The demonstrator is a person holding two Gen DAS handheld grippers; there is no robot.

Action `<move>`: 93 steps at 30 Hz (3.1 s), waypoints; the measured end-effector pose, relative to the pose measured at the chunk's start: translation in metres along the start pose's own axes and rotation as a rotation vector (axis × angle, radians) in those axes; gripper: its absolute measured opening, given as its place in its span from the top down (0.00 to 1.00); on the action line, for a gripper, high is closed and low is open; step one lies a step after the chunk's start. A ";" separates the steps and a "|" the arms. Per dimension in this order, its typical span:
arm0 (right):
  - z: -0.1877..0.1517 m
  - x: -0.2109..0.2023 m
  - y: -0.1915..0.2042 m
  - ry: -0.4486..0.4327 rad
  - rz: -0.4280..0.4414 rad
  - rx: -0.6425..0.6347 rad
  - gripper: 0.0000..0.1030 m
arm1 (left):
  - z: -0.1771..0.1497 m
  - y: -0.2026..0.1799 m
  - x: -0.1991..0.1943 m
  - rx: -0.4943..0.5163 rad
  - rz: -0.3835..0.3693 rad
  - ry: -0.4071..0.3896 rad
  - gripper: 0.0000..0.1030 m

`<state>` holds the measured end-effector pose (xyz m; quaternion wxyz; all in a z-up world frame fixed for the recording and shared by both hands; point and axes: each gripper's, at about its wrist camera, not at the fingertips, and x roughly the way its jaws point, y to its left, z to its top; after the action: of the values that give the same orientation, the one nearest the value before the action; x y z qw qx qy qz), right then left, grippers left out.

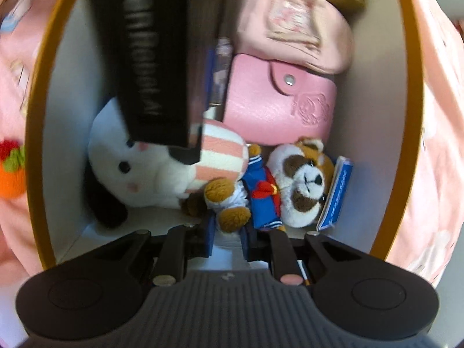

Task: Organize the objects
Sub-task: 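Lower the white plush into the orange box with the left tool while the right tool lowers the dog plush, then open both tools and withdraw them from the box toward the tape measure and fruit, then grasp the crocheted fruit with the left tool while the right tool grasps the yellow tape measure, then lift the crocheted fruit with the left tool while the right tool lifts the tape measure over the box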

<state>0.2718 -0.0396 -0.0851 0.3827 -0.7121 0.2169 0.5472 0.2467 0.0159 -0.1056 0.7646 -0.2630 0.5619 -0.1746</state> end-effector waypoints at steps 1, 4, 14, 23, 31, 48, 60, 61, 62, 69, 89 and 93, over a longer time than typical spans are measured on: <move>-0.001 -0.002 -0.003 -0.003 0.005 0.024 0.80 | 0.000 -0.001 0.000 -0.002 -0.001 -0.001 0.58; -0.002 -0.013 -0.008 -0.016 0.011 0.084 0.70 | 0.000 -0.001 -0.001 0.002 0.002 -0.007 0.57; -0.013 -0.065 -0.028 -0.115 0.003 0.291 0.65 | -0.008 -0.028 -0.027 0.096 0.071 -0.111 0.52; -0.033 -0.126 0.014 -0.285 -0.068 0.594 0.66 | -0.045 -0.077 -0.083 0.276 0.024 -0.211 0.53; -0.071 -0.169 0.074 -0.476 -0.163 0.939 0.66 | -0.104 -0.106 -0.094 0.416 -0.020 -0.199 0.54; -0.105 -0.094 0.182 -0.504 -0.212 1.530 0.66 | -0.161 -0.108 0.025 0.550 0.146 -0.004 0.52; -0.104 -0.076 0.187 -0.527 -0.160 1.526 0.66 | -0.176 -0.108 0.053 0.567 0.195 0.018 0.44; -0.102 -0.075 0.187 -0.528 -0.154 1.518 0.66 | -0.177 -0.107 0.054 0.566 0.195 0.020 0.44; -0.101 -0.074 0.186 -0.531 -0.147 1.512 0.66 | -0.177 -0.106 0.055 0.563 0.195 0.022 0.44; -0.095 -0.063 0.180 -0.518 -0.090 1.501 0.66 | -0.180 -0.100 0.056 0.540 0.184 0.030 0.49; -0.069 -0.050 0.163 -0.386 -0.119 1.454 0.50 | -0.157 -0.063 -0.030 0.282 0.259 -0.122 0.52; -0.059 -0.041 0.157 -0.335 -0.132 1.427 0.49 | -0.149 -0.058 -0.043 0.249 0.258 -0.154 0.52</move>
<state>0.1809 -0.1862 -0.0878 0.8132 -0.2081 0.4157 0.3501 0.0936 -0.0373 -0.0722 0.8479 -0.1048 0.5050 -0.1226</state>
